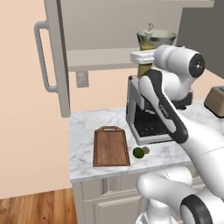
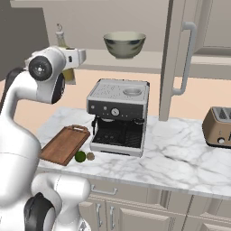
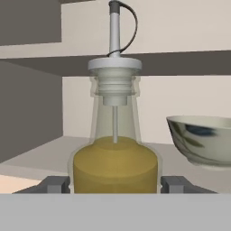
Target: Open the cabinet. Place the bowl and condiment on the counter. Then place the lime and garlic on the cutting board.
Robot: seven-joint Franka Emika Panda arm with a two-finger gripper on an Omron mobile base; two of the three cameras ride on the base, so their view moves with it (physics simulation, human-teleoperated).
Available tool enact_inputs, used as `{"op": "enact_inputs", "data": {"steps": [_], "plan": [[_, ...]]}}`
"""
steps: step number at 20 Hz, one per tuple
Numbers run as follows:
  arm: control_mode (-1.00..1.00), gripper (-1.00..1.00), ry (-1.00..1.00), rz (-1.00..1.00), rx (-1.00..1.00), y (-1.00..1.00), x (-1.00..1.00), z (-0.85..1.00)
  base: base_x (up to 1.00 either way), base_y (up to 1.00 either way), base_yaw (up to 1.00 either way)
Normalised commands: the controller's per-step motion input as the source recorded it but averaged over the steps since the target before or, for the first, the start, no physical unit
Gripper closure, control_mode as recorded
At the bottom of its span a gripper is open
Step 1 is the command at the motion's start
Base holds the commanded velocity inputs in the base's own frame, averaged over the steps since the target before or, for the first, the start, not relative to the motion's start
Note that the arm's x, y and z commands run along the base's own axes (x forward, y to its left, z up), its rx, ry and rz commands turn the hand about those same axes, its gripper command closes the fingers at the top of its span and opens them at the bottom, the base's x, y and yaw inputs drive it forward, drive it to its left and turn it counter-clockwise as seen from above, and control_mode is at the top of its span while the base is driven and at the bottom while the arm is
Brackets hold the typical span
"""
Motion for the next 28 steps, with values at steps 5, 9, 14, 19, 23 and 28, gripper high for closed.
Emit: {"op": "enact_inputs", "data": {"steps": [5, 9, 14, 19, 23, 28], "plan": [[-1.00, 1.00, 0.00, 0.00, 0.00, -0.18, -0.30, -0.03, 0.00, 0.00, 0.00], [-1.00, 1.00, 0.00, 0.00, 0.00, -0.21, -0.28, 0.00, 0.00, 0.00, 0.00], [-1.00, 1.00, 0.00, 0.00, 0.00, -0.21, -0.26, -0.01, 0.00, 0.00, 0.00], [-1.00, 1.00, 0.00, 0.00, 0.00, -0.24, -0.24, -0.04, 0.00, 0.00, 0.00], [-1.00, 1.00, 0.00, -0.02, 0.00, -0.24, -0.22, -0.06, 0.00, 0.00, 0.00], [-1.00, 1.00, 0.00, -0.03, 0.00, -0.23, -0.20, -0.08, 0.00, 0.00, 0.00]]}}
